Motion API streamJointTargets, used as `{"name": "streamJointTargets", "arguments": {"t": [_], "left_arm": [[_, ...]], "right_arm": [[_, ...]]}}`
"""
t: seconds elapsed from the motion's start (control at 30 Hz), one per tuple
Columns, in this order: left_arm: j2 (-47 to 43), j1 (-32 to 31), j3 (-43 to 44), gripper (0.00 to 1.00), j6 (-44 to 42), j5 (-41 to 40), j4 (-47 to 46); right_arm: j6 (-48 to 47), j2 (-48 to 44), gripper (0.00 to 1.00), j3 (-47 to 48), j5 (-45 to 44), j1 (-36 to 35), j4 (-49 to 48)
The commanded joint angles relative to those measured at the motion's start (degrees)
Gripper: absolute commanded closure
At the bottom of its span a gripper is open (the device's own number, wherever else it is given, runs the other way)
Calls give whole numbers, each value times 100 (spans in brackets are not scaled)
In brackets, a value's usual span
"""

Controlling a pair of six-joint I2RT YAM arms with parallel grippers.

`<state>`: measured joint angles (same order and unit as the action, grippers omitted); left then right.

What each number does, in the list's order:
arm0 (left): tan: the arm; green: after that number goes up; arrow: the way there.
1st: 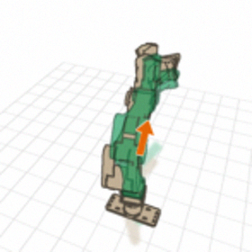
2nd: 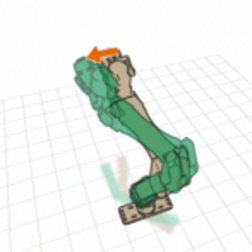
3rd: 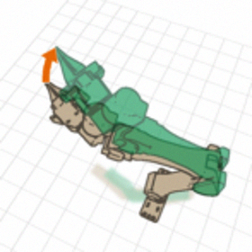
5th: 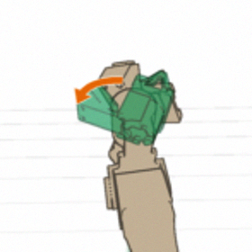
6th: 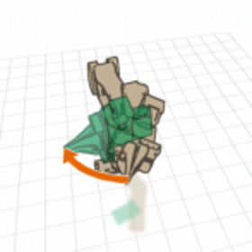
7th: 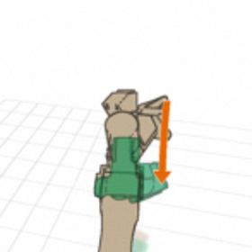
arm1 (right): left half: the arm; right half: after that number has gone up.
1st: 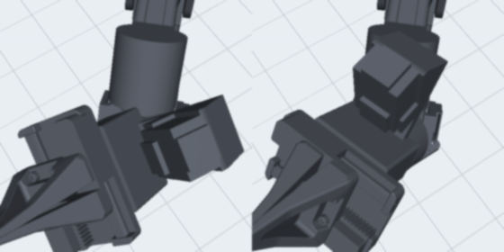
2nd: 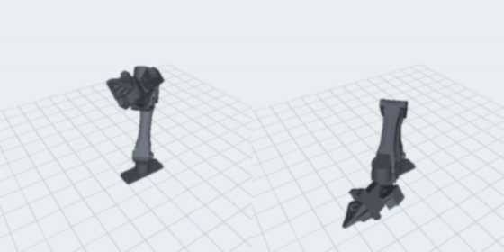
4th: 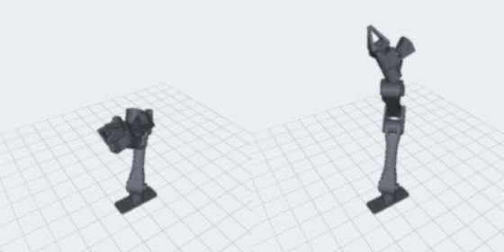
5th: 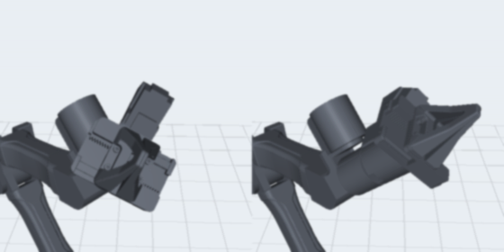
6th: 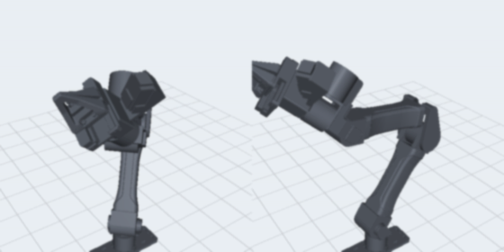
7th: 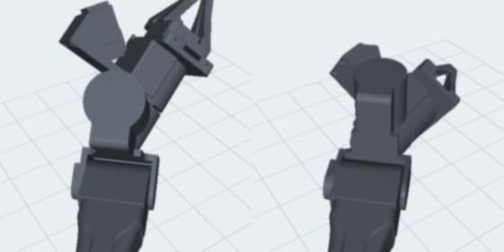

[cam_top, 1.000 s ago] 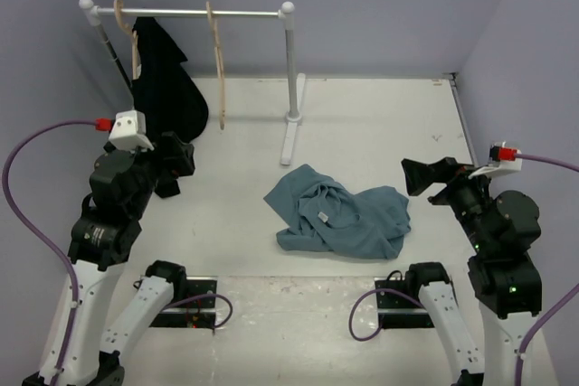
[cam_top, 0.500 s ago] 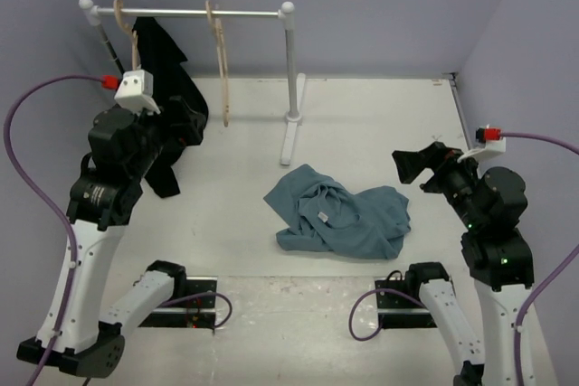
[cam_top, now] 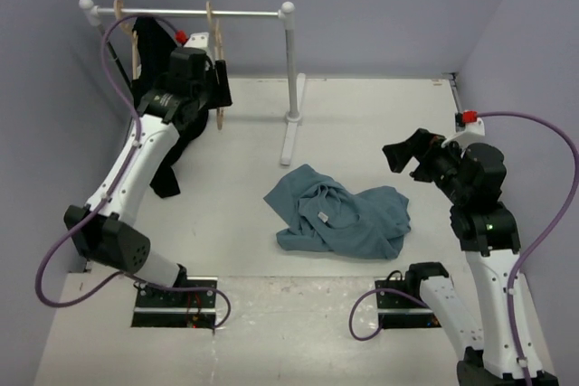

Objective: Place the t-shirt on the hanger
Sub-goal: Pick up the hanger from the clothesline.

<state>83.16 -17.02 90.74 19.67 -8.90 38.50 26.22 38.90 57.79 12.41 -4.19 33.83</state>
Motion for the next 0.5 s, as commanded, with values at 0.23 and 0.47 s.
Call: {"name": "streamJointTargets", "arguments": {"t": [0.23, 0.47], "left_arm": [[662, -475, 479, 98, 10, -1295, 319], [658, -690, 826, 100, -21, -1605, 671]], "right_arm": [[-222, 179, 1, -139, 306, -21, -275], [-224, 301, 1, -243, 371, -19, -362]]}}
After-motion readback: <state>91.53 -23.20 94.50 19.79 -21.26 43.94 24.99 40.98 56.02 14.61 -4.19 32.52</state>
